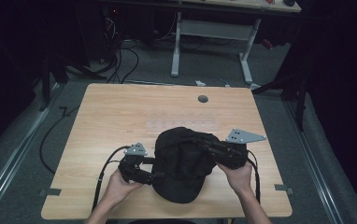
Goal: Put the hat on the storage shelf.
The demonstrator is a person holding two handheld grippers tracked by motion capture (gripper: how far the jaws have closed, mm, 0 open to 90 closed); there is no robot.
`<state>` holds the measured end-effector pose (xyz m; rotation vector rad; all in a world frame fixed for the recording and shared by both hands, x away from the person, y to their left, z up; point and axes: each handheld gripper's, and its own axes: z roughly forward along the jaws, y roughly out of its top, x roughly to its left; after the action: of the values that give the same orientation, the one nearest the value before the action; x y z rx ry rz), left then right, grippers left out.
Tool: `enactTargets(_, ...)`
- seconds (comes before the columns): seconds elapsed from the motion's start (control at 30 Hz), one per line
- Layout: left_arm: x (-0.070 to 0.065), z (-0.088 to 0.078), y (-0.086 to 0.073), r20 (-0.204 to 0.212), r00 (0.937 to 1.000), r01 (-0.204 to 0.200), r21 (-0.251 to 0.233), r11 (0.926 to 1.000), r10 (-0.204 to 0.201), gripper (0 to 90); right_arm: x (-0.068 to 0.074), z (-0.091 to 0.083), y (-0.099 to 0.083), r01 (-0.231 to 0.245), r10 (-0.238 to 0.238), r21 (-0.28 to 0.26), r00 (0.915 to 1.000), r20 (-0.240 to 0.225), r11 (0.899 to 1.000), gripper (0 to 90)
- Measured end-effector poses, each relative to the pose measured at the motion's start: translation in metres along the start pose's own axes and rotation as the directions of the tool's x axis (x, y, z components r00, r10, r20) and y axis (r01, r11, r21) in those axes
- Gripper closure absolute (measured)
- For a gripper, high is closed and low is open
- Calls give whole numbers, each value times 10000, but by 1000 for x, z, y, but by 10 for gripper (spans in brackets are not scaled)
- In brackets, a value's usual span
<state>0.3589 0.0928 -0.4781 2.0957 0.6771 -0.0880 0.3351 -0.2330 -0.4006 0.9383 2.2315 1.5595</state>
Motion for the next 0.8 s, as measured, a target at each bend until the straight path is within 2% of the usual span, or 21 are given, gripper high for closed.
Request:
enactTargets(0.2,0,-1,1,241,9997,-24,-23,10000,25,269,1,3,6,305,-311,-190,9989,-353,9994,823)
enactTargets(0.33,1,-4,2,466,9989,-24,-140,9999,31,345,-1,5,8,305,-319,-292,9984,-465,9991,822)
enactTargets(0.4,0,-6,2,551,9985,-34,-239,9997,48,397,-1,5,8,298,-314,-339,9983,-481,9990,823)
enactTargets(0.47,1,-7,2,644,9979,10,-289,9996,9,406,-2,5,8,248,-265,-356,9985,-487,9991,823)
enactTargets(0.8,6,-17,-3,1188,9923,423,-713,9966,-336,579,-6,9,8,300,-318,-469,9987,-394,9985,823)
